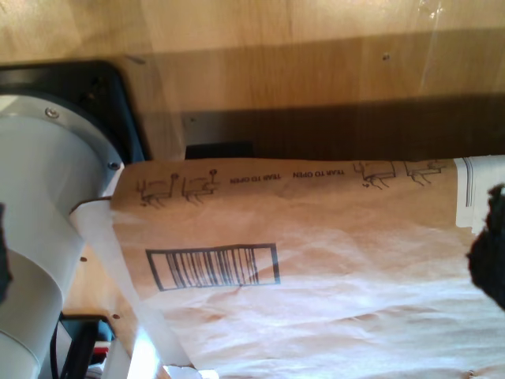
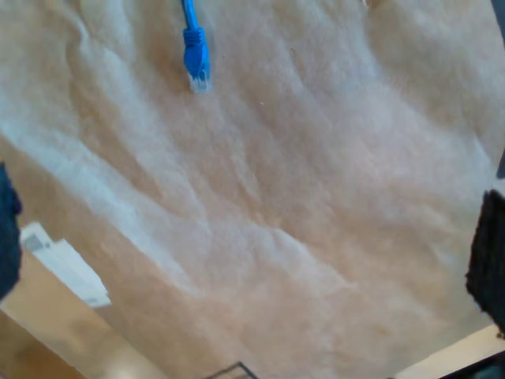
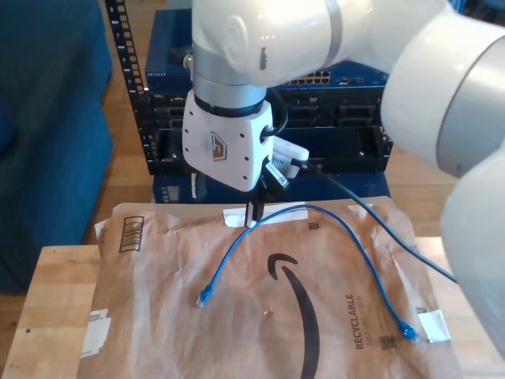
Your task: Grab the cable and plug it in
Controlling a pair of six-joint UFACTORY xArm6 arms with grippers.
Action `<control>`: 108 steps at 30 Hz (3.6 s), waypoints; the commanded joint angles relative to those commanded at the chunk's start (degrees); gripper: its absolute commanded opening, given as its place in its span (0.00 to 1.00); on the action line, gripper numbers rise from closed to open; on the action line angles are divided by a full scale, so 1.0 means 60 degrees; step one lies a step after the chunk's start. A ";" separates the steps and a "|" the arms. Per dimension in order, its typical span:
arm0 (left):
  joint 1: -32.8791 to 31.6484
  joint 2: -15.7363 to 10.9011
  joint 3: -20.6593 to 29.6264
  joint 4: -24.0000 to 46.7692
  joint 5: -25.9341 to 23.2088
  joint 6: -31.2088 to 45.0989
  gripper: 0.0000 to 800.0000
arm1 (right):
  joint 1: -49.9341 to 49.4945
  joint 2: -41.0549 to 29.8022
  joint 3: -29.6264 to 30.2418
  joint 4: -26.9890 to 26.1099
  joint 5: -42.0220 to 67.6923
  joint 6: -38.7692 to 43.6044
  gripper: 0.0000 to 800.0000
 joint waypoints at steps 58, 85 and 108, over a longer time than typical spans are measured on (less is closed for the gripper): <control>-0.0029 0.0337 0.0073 -0.0015 -0.0103 0.0000 1.00 | 0.0733 0.1553 0.2930 -0.0586 -0.5026 -0.1553 1.00; -0.0073 0.0659 0.0044 -0.0015 -0.0132 -0.0015 1.00 | 0.0601 0.2359 0.2520 -0.0821 -0.4982 -0.1392 0.77; -0.0073 0.0659 0.0044 -0.0029 -0.0132 0.0000 1.00 | 0.0571 0.2418 0.2359 -0.0791 -0.4674 -0.1201 0.29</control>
